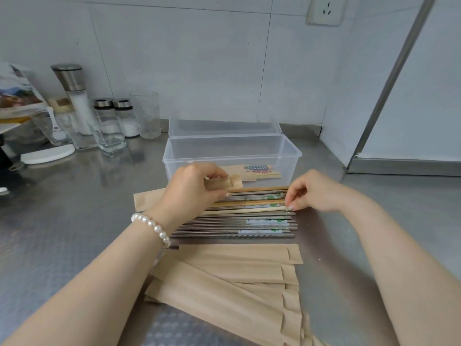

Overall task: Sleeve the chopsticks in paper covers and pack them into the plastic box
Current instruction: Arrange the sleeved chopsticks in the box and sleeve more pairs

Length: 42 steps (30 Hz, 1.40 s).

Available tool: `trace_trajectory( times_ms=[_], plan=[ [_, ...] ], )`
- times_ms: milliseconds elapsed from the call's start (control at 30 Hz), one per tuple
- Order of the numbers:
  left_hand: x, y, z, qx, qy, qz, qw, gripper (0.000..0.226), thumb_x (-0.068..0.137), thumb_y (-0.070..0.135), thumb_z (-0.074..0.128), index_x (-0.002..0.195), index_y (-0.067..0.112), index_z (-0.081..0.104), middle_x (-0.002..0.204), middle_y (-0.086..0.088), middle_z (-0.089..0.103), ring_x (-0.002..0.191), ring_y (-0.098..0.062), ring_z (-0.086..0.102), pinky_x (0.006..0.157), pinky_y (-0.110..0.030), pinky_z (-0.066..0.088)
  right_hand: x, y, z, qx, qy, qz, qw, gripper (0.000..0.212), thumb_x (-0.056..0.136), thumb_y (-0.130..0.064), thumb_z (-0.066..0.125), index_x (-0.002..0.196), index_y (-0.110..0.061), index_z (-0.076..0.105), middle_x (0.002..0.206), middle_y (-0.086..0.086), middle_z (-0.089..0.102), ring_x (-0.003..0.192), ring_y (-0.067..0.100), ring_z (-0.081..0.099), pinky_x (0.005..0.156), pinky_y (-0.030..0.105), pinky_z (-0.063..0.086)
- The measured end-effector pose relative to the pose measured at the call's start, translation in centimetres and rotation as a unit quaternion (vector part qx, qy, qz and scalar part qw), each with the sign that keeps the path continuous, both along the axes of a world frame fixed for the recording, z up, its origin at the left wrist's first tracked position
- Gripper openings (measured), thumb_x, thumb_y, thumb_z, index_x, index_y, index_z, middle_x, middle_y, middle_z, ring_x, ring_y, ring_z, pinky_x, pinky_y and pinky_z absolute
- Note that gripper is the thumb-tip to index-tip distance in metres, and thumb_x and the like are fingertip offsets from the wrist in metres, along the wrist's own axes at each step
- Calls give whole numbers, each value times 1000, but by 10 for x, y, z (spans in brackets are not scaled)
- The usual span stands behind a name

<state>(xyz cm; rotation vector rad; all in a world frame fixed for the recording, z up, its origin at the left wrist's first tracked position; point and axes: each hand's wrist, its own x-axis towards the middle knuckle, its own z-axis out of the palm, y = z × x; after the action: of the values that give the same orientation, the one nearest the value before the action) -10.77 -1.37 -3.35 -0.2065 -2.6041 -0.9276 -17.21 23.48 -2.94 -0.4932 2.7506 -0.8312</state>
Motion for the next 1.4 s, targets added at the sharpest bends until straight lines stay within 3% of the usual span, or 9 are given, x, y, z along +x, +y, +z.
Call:
trace_trajectory(
  times_ms=[333,500,800,900,1000,1100,1233,1300,1400],
  plan=[
    [-1,2,-5,-25,-15,-18,999,27,71,23,77,96,21,67,80,13,58,72,-5,48,72,-22,39,-2,5,-1,12,-29,36,999,20,76,-6,73,66,-22,67,58,-4,52,58,8,43,58,19,36],
    [-2,1,-5,-18,-16,-21,999,27,71,23,77,96,21,67,82,11,60,76,-8,51,75,-23,43,-3,5,0,26,-26,36,999,21,80,-10,71,67,-26,64,65,-8,56,59,3,46,59,14,35],
    [-2,2,-6,-23,-24,-26,999,27,72,23,76,97,22,67,80,15,57,74,-4,50,73,-21,39,-6,2,-6,35,-4,35,999,24,85,-12,65,68,-27,59,70,-7,53,64,6,44,62,18,36],
    [-3,0,-6,-15,-19,-23,999,28,72,24,76,98,23,67,81,13,59,73,-3,49,73,-21,39,-7,9,0,-11,0,21,1000,21,86,-7,62,71,-21,60,70,-3,60,64,8,50,61,18,40],
    [-2,0,-4,-5,-13,-22,1000,28,71,22,77,97,23,67,81,14,60,77,-7,52,75,-23,42,-4,12,6,-152,7,-5,988,17,86,3,58,75,-10,61,63,4,65,48,6,52,47,16,41],
    [-1,1,-3,-4,-10,-25,1000,29,71,21,77,97,22,67,82,14,60,81,-10,55,79,-27,47,-3,8,10,-370,2,-56,927,17,86,6,54,81,-6,63,55,3,65,45,8,53,45,17,44],
    [1,1,-1,2,-4,-29,1000,32,70,23,77,100,23,66,84,15,58,83,-10,56,79,-25,47,-9,4,13,-606,-23,-123,785,19,92,-9,50,77,-5,61,49,-1,57,46,8,48,44,17,40],
    [0,2,-1,3,0,-29,1000,32,70,24,78,100,23,66,83,17,56,82,-9,55,77,-22,45,-12,8,13,-659,1,-170,733,24,95,-18,47,77,-7,59,46,-3,50,42,8,41,42,17,34],
    [-1,0,-2,2,0,-24,1000,32,69,24,78,98,24,66,84,15,58,80,-9,55,76,-22,44,-15,18,13,-677,51,-237,695,29,98,-24,43,74,-11,54,41,-7,42,37,7,33,39,17,24]
  ],
)
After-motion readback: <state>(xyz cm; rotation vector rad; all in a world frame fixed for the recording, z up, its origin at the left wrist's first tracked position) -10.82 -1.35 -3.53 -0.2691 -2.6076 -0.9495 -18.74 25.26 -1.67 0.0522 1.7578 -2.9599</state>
